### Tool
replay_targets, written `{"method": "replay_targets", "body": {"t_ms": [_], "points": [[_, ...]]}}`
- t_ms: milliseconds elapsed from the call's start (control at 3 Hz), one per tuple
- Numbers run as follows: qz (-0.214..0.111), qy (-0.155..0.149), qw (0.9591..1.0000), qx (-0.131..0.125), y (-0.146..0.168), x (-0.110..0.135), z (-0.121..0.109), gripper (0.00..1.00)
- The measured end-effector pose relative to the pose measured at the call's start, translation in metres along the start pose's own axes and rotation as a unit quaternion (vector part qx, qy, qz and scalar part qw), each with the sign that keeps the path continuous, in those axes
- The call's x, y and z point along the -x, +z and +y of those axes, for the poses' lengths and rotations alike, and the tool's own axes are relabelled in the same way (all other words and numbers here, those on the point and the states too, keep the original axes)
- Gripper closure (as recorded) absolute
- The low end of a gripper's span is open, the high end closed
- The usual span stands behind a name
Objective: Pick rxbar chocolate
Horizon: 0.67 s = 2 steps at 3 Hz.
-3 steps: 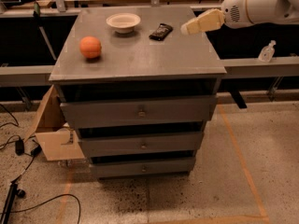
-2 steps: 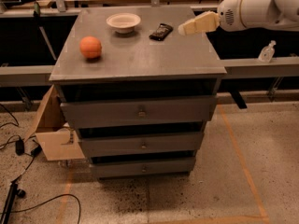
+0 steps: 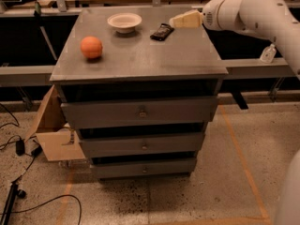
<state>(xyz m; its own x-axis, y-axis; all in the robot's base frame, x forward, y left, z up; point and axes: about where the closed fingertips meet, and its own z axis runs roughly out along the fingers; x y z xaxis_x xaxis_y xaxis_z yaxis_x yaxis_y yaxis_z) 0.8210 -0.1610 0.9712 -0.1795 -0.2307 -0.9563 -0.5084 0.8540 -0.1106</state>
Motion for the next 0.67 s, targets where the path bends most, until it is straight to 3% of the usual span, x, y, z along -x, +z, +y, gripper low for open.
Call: {"method": "replay_targets", "body": {"t_ms": [333, 667], "points": [[-0.007, 0.011, 0.9998, -0.016, 0.039, -0.006, -0.014, 0.00], [0.002, 0.023, 0.9997, 0.003, 0.087, -0.019, -0.002, 0.00]]}}
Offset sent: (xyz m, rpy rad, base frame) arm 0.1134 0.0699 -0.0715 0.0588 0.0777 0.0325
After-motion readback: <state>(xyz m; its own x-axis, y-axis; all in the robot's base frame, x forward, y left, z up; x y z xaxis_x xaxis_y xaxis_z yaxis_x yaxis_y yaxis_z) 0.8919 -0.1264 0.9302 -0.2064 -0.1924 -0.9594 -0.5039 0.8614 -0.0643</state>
